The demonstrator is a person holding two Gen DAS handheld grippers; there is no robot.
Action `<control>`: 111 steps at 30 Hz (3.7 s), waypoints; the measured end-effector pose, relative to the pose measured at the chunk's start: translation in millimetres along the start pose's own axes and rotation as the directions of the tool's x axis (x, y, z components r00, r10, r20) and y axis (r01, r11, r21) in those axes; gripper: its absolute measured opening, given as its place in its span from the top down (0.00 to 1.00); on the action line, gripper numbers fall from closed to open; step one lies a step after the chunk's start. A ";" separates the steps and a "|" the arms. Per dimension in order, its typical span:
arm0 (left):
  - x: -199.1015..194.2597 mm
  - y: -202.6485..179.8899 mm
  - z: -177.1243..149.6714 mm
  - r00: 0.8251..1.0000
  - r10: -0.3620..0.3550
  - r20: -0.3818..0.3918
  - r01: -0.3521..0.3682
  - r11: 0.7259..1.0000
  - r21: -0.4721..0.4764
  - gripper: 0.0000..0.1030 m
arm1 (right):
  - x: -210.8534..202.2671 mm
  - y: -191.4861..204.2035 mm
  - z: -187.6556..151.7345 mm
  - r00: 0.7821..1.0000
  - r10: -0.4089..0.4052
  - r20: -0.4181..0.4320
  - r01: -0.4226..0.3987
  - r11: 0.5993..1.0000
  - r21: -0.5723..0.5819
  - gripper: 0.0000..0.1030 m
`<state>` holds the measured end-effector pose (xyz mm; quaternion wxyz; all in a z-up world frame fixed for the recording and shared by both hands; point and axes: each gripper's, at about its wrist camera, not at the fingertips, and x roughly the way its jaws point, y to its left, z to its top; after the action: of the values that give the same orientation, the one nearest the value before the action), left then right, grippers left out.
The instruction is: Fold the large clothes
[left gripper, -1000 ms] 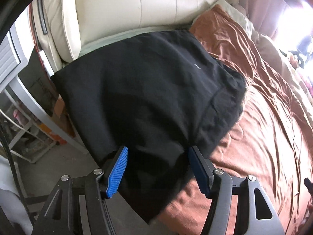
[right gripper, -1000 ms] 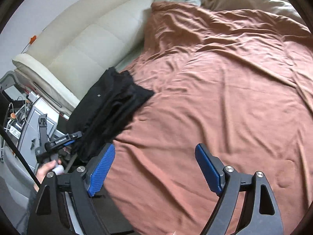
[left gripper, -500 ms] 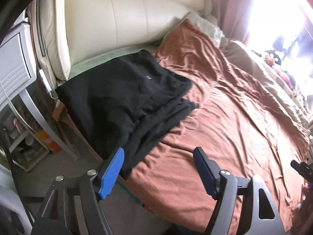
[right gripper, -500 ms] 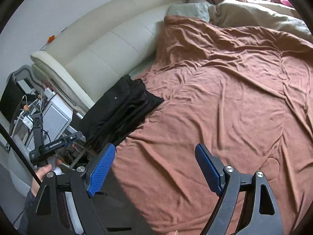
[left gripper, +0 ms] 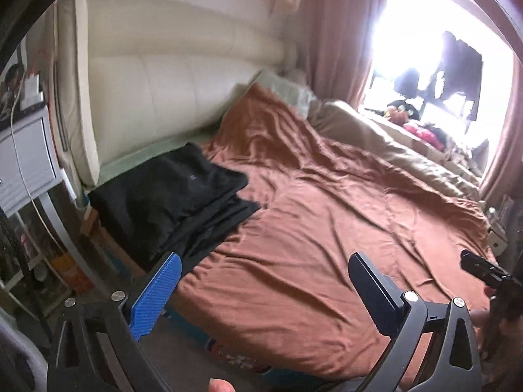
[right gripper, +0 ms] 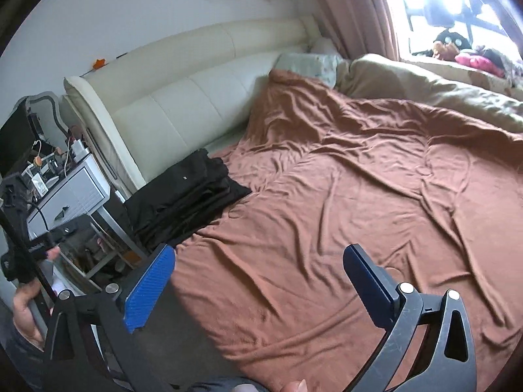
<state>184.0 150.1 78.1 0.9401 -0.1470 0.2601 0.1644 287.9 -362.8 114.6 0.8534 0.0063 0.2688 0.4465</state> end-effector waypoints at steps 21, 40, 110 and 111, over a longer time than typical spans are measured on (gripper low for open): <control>-109.8 -53.7 -63.1 0.978 -0.072 0.198 0.046 0.990 0.135 0.00 | -97.9 15.6 -93.6 0.979 -0.054 0.195 0.070 0.995 -0.076 0.00; -109.4 -79.4 -138.4 0.967 -0.177 0.184 0.155 0.979 0.129 0.00 | -142.6 26.0 -162.1 0.961 -0.172 0.218 0.199 0.974 -0.106 0.00; -120.9 -69.0 -142.8 0.970 -0.122 0.210 0.088 0.982 0.166 0.00 | -133.9 12.6 -167.3 0.970 -0.183 0.162 0.194 0.980 -0.050 0.00; -121.2 -68.8 -143.1 0.970 -0.123 0.210 0.089 0.982 0.165 0.00 | -134.5 12.7 -167.4 0.969 -0.184 0.163 0.194 0.980 -0.049 0.00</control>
<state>49.2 8.0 38.8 0.9791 -0.0684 0.1582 0.1083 139.1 -496.6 35.5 0.9104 -0.0115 0.1854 0.3697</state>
